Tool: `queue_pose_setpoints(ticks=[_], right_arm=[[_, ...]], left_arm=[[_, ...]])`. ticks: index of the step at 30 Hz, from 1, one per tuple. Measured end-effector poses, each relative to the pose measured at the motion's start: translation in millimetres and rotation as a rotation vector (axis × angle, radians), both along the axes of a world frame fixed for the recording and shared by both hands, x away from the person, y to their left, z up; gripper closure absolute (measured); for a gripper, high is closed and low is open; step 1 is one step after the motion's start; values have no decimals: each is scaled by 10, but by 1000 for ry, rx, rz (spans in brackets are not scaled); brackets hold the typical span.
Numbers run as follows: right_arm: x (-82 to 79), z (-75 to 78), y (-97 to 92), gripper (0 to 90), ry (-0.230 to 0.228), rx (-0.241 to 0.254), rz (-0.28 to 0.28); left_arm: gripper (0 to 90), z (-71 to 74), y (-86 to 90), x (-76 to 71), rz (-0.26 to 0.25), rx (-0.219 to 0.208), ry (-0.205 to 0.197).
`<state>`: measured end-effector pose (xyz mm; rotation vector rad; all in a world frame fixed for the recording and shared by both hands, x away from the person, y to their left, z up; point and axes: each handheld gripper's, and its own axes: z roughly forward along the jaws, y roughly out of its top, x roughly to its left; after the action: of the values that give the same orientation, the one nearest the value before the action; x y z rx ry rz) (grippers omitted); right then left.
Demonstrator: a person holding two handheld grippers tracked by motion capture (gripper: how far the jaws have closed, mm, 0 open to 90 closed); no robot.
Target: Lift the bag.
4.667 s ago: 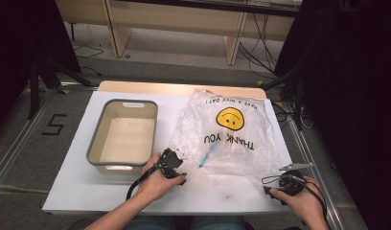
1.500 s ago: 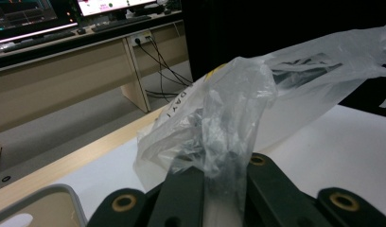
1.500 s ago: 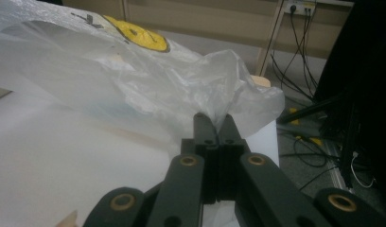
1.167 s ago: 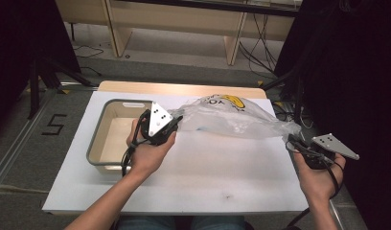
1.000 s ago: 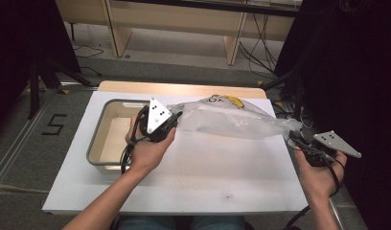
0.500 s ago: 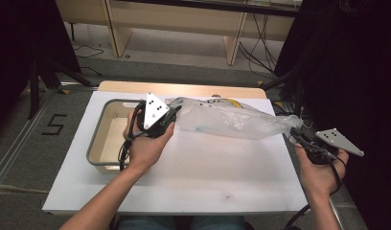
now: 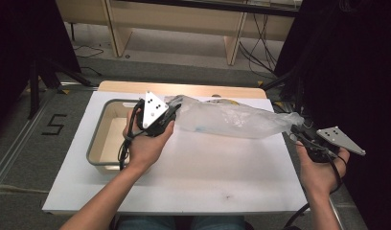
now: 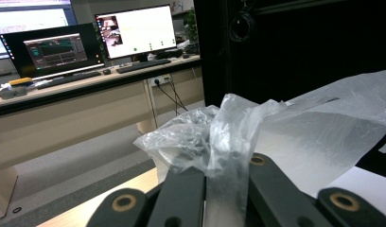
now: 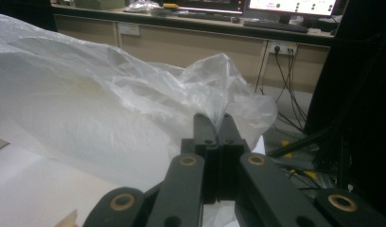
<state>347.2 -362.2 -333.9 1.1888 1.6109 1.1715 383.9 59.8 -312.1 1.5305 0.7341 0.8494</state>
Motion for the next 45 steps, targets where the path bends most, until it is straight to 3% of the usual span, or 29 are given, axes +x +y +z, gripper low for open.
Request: queue_pose_setpoints(ticks=[12,32,45], right_arm=[[12,-31,7,900,9,2,2],[1,0,25,900,-5,1,4],[21,16,28,900,-16,5,5]], left_arm=[[893,21,-2,15,-4,-16,-21],[893,268,-56,-31,-24,-72,-96],[893,250,-45,75,3,-75,-84]])
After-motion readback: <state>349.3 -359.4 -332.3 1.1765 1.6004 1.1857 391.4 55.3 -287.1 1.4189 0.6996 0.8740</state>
